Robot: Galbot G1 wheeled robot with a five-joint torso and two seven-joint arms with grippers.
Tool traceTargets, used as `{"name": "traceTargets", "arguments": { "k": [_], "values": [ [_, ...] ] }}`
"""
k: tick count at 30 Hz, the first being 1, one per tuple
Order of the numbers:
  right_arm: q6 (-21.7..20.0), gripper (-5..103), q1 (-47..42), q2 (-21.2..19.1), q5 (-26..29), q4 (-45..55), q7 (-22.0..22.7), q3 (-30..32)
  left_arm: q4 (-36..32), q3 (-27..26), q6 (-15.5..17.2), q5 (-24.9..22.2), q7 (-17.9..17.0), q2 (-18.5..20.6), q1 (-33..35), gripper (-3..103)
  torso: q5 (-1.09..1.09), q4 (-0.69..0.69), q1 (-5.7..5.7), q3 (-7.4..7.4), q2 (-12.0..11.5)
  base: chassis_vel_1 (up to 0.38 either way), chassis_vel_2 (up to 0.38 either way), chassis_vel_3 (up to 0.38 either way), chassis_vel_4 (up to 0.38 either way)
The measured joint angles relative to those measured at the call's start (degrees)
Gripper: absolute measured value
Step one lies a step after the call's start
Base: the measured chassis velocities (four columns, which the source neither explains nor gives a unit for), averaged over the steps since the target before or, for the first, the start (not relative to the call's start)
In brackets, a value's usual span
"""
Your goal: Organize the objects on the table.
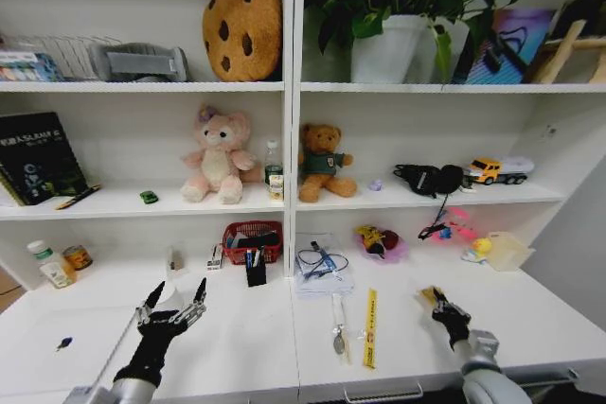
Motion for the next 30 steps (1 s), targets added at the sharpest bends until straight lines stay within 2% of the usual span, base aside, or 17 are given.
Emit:
{"name": "traceTargets", "arguments": {
  "k": [2, 6, 8, 13, 14, 16, 17, 19, 20, 23, 25, 26, 27, 29, 30],
  "values": [
    [-0.8, 0, 7.5, -1.5, 1.7, -2.7, -1.4, -4.3, 0.0, 0.0, 0.0, 0.0, 0.0, 0.0, 0.0, 100, -0.01, 0.01, 0.0, 0.0, 0.0, 0.0, 0.0, 0.0, 0.0],
    [-1.2, 0, 14.4, -2.0, 2.1, -6.5, -2.4, -9.1, 0.0, 0.0, 0.0, 0.0, 0.0, 0.0, 0.0, 100, 0.01, -0.01, 0.0, 0.01, 0.0, 0.0, 0.0, 0.0, 0.0],
    [-2.3, 0, 22.8, -1.9, 2.3, -11.5, -1.5, -14.5, 0.0, 0.0, 0.0, 0.0, 0.0, 0.0, 0.0, 100, -0.01, 0.02, 0.0, 0.01, 0.0, 0.0, 0.0, 0.0, 0.0],
    [-3.1, 0, 29.8, -1.3, 2.6, -17.7, 0.1, -19.5, 0.0, 0.0, 0.0, 0.0, 0.0, 0.0, 0.0, 100, 0.02, 0.0, 0.01, 0.01, 0.0, 0.0, 0.0, 0.0, 0.0],
    [-3.7, -3, 31.4, -1.1, 2.9, -19.0, 0.8, -20.7, 0.0, 0.0, 0.0, 0.0, 0.0, 0.0, 0.0, 100, 0.01, -0.01, 0.01, 0.01, 0.0, 0.0, 0.0, 0.0, 0.0],
    [-4.0, 7, 32.2, -1.0, 3.0, -19.9, 1.2, -21.5, 0.0, 0.0, 0.0, 0.0, 0.0, 0.0, 0.0, 100, 0.0, 0.0, 0.01, 0.01, 0.0, 0.0, 0.0, 0.0, 0.0],
    [-4.0, 7, 32.2, -1.0, 3.0, -19.9, 1.2, -21.5, 0.0, 0.0, 0.0, 0.0, 0.0, 0.0, 0.0, 100, 0.0, 0.0, 0.01, 0.01, 0.0, 0.0, 0.0, 0.0, 0.0],
    [-3.6, 19, 32.0, -0.8, 2.7, -20.5, 1.2, -21.4, 0.0, 0.0, 0.0, 0.0, 0.0, 0.0, 0.0, 100, 0.0, -0.03, 0.01, 0.0, 0.0, 0.0, 0.0, 0.0, 0.0],
    [-3.6, 19, 32.0, -0.8, 2.7, -20.5, 1.2, -21.4, 0.0, 0.0, 0.0, 0.0, 0.0, 0.0, 0.0, 100, 0.0, -0.03, 0.01, 0.0, 0.0, 0.0, 0.0, 0.0, 0.0],
    [-2.8, 35, 30.2, -0.6, 2.5, -20.1, 1.6, -19.6, 0.0, 0.0, 0.0, 0.0, 0.0, 0.0, 0.0, 100, 0.0, -0.02, 0.01, 0.0, 0.0, 0.0, 0.0, 0.0, 0.0],
    [-2.7, 35, 29.3, -0.7, 2.4, -19.5, 1.6, -18.9, 0.0, 0.0, 0.0, 0.0, 0.0, 0.0, 0.0, 100, 0.01, -0.01, 0.01, 0.0, 0.0, 0.0, 0.0, 0.0, 0.0],
    [-2.3, 45, 27.5, -1.0, 2.3, -17.6, 1.5, -17.4, 0.0, 0.0, 0.0, 0.0, 0.0, 0.0, 0.0, 100, 0.01, 0.0, 0.01, 0.0, 0.0, 0.0, 0.0, 0.0, 0.0],
    [-2.3, 45, 27.5, -1.0, 2.3, -17.6, 1.5, -17.4, 0.0, 0.0, 0.0, 0.0, 0.0, 0.0, 0.0, 100, 0.01, 0.0, 0.01, 0.0, 0.0, 0.0, 0.0, 0.0, 0.0],
    [-2.1, 56, 22.1, -1.9, 2.1, -11.8, 0.8, -13.8, 0.0, 0.0, 0.0, 0.0, 0.0, 0.0, 0.0, 100, 0.0, 0.0, 0.0, 0.0, 0.0, 0.0, 0.0, 0.0, 0.0],
    [-2.1, 56, 22.1, -1.9, 2.1, -11.8, 0.8, -13.8, 0.0, 0.0, 0.0, 0.0, 0.0, 0.0, 0.0, 100, 0.0, 0.0, 0.0, 0.0, 0.0, 0.0, 0.0, 0.0, 0.0]
  ]
}}
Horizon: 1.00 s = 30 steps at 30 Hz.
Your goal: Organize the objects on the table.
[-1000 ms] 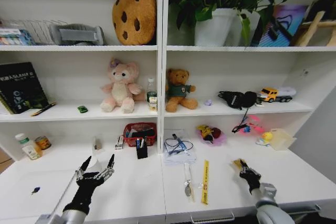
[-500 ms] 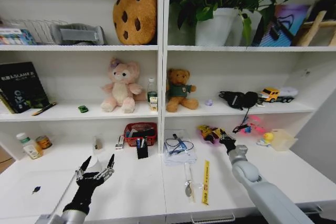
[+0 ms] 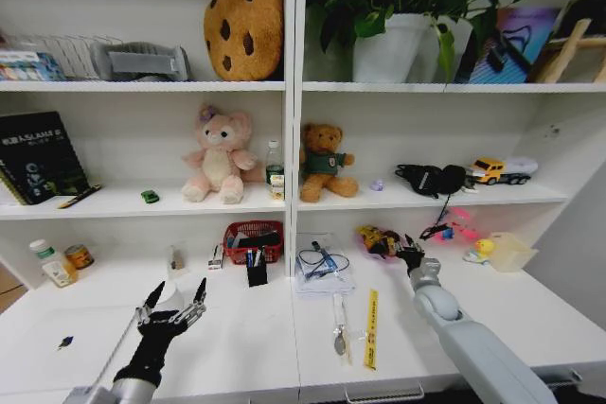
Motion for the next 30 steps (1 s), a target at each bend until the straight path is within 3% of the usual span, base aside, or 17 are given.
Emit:
{"name": "traceTargets", "arguments": {
  "k": [1, 3, 5, 12, 20, 30],
  "values": [
    [0.0, 61, -3.5, -0.4, -0.1, 3.1, -0.5, 2.1, 0.0, 0.0, 0.0, 0.0, 0.0, 0.0, 0.0, 100, -0.01, 0.0, 0.0, 0.0, 0.0, 0.0, 0.0, 0.0, 0.0],
    [0.1, 61, -6.5, -0.7, -0.3, 5.9, -0.8, 3.7, 0.0, 0.0, 0.0, 0.0, 0.0, 0.0, 0.0, 100, 0.01, -0.04, -0.01, 0.0, 0.0, 0.0, 0.0, 0.0, 0.0],
    [1.0, 78, -14.1, -1.4, -0.9, 13.0, -1.6, 7.9, 0.0, 0.0, 0.0, 0.0, 0.0, 0.0, 0.0, 100, -0.01, -0.03, -0.01, -0.01, 0.0, 0.0, 0.0, 0.0, 0.0],
    [4.7, 99, -27.2, 0.6, -4.4, 23.8, -2.3, 16.6, 0.0, 0.0, 0.0, 0.0, 0.0, 0.0, 0.0, 100, 0.0, -0.01, -0.02, -0.01, 0.0, 0.0, 0.0, 0.0, 0.0],
    [7.2, 100, -39.4, 5.4, -3.5, 35.1, -3.8, 24.5, 0.0, 0.0, 0.0, 0.0, 0.0, 0.0, 0.0, 100, -0.01, -0.02, -0.02, -0.01, 0.0, 0.0, 0.0, 0.0, 0.0],
    [9.7, 100, -45.4, 5.4, 0.4, 39.0, -4.5, 30.6, 0.0, 0.0, 0.0, 0.0, 0.0, 0.0, 0.0, 100, 0.0, 0.0, -0.02, 0.0, 0.0, 0.0, 0.0, 0.0, 0.0]
  ]
}}
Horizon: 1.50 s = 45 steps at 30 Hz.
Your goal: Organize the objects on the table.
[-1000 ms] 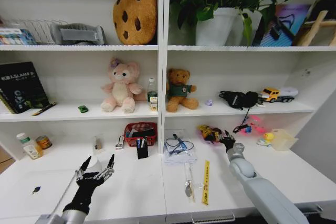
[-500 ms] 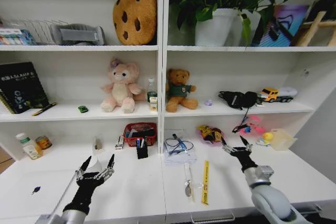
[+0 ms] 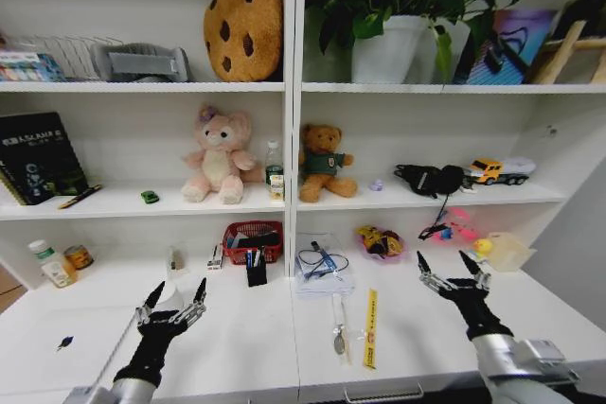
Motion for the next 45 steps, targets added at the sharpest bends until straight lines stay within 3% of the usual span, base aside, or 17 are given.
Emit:
{"name": "traceTargets", "arguments": {
  "k": [9, 45],
  "values": [
    [-0.6, 100, 0.1, 2.4, -0.7, 0.7, 0.5, -2.3, 0.0, 0.0, 0.0, 0.0, 0.0, 0.0, 0.0, 100, 0.0, -0.01, 0.01, 0.0, 0.0, 0.0, 0.0, 0.0, 0.0],
    [-1.1, 100, -0.5, 2.1, -0.9, 0.1, 0.4, -2.6, 0.0, 0.0, 0.0, 0.0, 0.0, 0.0, 0.0, 100, 0.0, 0.0, 0.01, 0.0, 0.0, 0.018, 0.018, -0.019, -0.019]
  ]
}}
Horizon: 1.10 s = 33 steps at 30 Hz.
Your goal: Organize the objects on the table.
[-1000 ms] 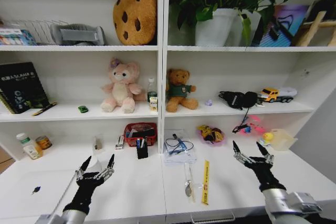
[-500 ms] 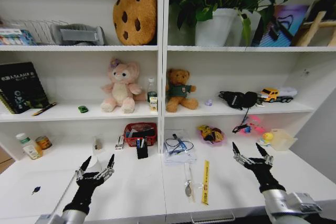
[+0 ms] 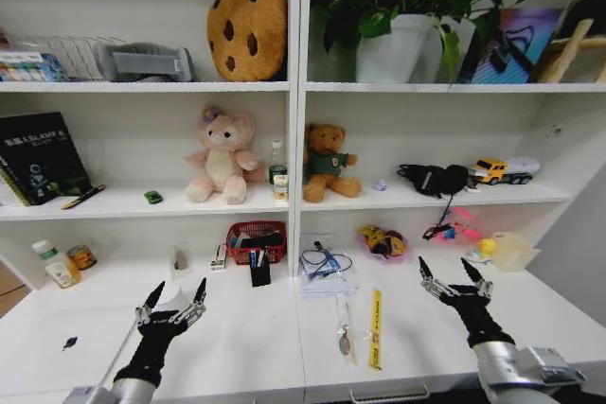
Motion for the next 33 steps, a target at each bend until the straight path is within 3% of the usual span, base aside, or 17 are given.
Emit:
{"name": "traceTargets", "arguments": {
  "k": [33],
  "values": [
    [0.0, 100, 0.0, 0.0, 0.0, 0.0, 0.0, 0.0, 0.0, 0.0, 0.0, 0.0, 0.0, 0.0, 0.0, 100, -0.01, -0.01, 0.0, 0.0, 0.0, 0.12, 0.116, -0.115, -0.116]
  ]
}}
